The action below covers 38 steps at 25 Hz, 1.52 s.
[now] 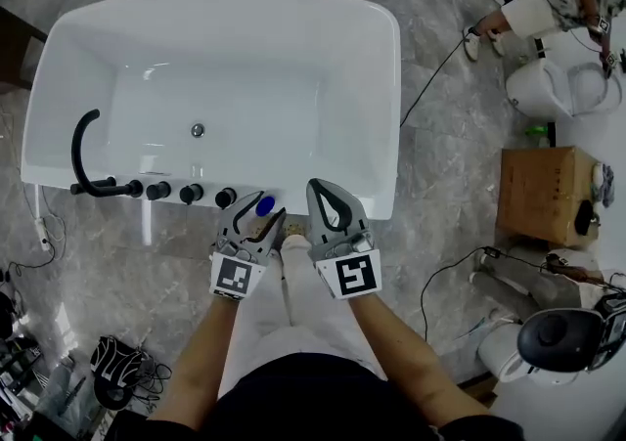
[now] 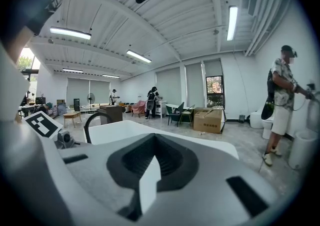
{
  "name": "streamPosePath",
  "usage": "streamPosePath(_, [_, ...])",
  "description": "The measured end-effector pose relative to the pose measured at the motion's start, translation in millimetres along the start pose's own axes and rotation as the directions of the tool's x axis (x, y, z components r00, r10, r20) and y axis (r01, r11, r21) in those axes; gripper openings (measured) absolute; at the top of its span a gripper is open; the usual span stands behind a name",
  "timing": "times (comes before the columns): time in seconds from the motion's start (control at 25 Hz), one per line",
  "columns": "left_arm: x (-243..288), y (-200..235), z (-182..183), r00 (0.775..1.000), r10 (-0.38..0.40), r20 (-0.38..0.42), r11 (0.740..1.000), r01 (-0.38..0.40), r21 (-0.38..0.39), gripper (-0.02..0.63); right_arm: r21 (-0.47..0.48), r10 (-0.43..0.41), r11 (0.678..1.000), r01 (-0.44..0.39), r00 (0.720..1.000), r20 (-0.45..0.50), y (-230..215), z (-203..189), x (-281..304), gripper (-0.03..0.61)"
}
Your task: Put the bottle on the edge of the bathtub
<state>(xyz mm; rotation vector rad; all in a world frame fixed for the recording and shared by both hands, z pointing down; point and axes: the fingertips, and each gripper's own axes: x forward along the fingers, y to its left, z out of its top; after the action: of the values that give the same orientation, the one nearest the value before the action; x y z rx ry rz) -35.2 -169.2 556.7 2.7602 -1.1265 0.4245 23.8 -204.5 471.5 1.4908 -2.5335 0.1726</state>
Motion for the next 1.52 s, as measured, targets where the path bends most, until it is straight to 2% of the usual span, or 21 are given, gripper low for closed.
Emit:
streamPosePath(0.08, [-5.8, 4.0, 19.3, 0.999, 0.029, 0.027, 1.000, -0.029, -0.011, 0.116, -0.003, -0.022, 1.000, 0.022, 1.000, 0.011, -4.0, 10.8, -6.4, 0.002])
streamPosePath(0.16, [-12.9, 6.6, 40.3, 0.997, 0.050, 0.050, 0.999, -0.050, -0.009, 0.054, -0.008, -0.036, 0.999, 0.036, 0.999, 0.031, -6.5, 25.7, -13.6, 0.000])
streamPosePath(0.28, [-20.8, 14.2, 76.5, 0.992, 0.085, 0.090, 0.996, -0.084, -0.014, 0.005, -0.017, -0.055, 0.998, 0.056, 0.996, 0.065, -12.2, 50.1, -24.1, 0.001])
streamPosePath(0.48, [-33.7, 37.7, 148.4, 0.969, 0.151, 0.195, 0.988, -0.150, -0.021, 0.005, -0.026, -0.113, 0.993, 0.118, 0.984, 0.137, -31.5, 98.7, -39.9, 0.000])
streamPosePath(0.72, [-43.1, 57.0, 255.1, 0.919, 0.190, 0.346, 0.978, -0.209, 0.018, 0.003, -0.062, -0.179, 0.977, 0.203, 0.946, 0.270, -64.1, 182.0, -58.6, 0.000])
streamPosePath(0.84, [-48.7, 55.6, 294.8, 0.911, 0.228, 0.343, 0.970, -0.243, 0.000, 0.003, -0.041, -0.218, 0.970, 0.240, 0.932, 0.290, -80.7, 211.5, -77.9, 0.000])
streamPosePath(0.92, [-54.3, 49.9, 321.7, 0.905, 0.238, 0.353, 0.964, -0.264, 0.026, 0.003, -0.026, -0.241, 0.965, 0.260, 0.924, 0.298, -91.1, 230.6, -90.3, 0.000])
streamPosePath(1.08, [-60.5, 44.3, 376.6, 0.883, 0.256, 0.393, 0.950, -0.305, 0.065, 0.003, -0.057, -0.261, 0.954, 0.295, 0.908, 0.328, -111.9, 276.7, -105.6, 0.000])
streamPosePath(1.28, [-61.5, 27.7, 424.3, 0.864, 0.262, 0.430, 0.939, -0.332, 0.094, 0.003, -0.059, -0.269, 0.950, 0.308, 0.896, 0.352, -132.9, 313.1, -128.5, 0.000])
streamPosePath(1.52, [-61.0, 18.1, 442.6, 0.848, 0.284, 0.448, 0.927, -0.362, 0.097, 0.003, -0.072, -0.233, 0.959, 0.276, 0.905, 0.357, -137.9, 319.6, -130.3, 0.000])
